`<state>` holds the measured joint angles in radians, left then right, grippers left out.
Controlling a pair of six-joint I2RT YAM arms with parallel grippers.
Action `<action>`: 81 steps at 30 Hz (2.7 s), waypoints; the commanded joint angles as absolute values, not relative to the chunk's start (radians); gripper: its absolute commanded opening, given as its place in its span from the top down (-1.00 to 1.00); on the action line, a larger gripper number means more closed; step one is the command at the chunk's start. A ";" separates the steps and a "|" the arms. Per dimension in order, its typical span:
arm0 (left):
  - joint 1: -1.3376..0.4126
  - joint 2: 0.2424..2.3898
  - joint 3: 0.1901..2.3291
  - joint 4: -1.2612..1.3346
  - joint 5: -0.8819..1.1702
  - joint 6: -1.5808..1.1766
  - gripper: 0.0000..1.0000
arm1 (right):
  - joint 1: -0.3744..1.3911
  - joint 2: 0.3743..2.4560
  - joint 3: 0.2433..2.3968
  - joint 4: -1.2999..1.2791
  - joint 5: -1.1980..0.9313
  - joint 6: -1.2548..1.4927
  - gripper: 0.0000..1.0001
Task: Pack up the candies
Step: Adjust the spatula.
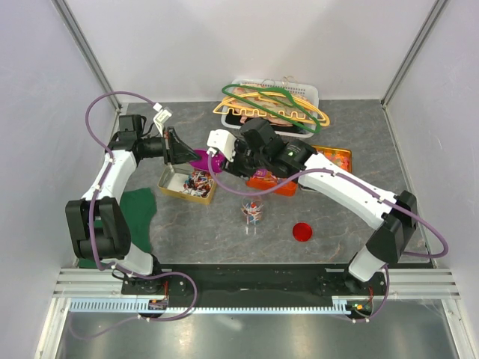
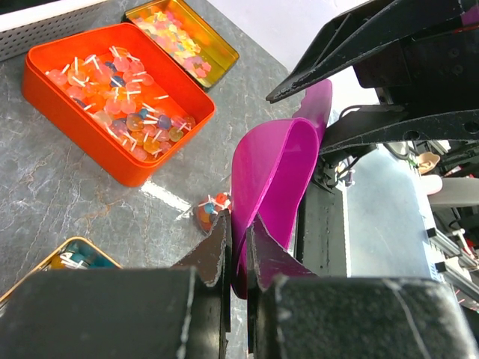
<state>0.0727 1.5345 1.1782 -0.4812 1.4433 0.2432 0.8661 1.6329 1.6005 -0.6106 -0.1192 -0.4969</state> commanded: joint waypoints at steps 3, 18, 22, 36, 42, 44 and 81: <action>0.077 1.534 1.183 -0.499 1.480 0.262 0.96 | 0.879 1.657 1.617 -0.531 -0.074 -0.445 -0.14; 0.100 1.618 1.215 -0.499 1.555 0.195 0.96 | 0.979 1.700 1.562 -0.425 0.163 -0.488 0.27; 0.123 1.632 1.218 -0.499 1.595 0.189 0.96 | 0.980 1.674 1.536 -0.420 0.161 -0.500 0.20; 0.127 1.643 1.219 -0.497 1.658 0.175 0.96 | 0.982 1.683 1.534 -0.416 0.141 -0.511 0.06; 0.127 1.651 1.220 -0.494 1.695 0.166 0.96 | 0.983 1.695 1.536 -0.413 0.141 -0.520 -0.04; 0.127 1.651 1.220 -0.492 1.700 0.166 0.96 | 0.983 1.701 1.539 -0.411 0.143 -0.520 -0.04; 0.120 1.669 1.206 -0.489 1.671 0.167 0.96 | 0.985 1.743 1.631 -0.486 0.034 -0.517 0.53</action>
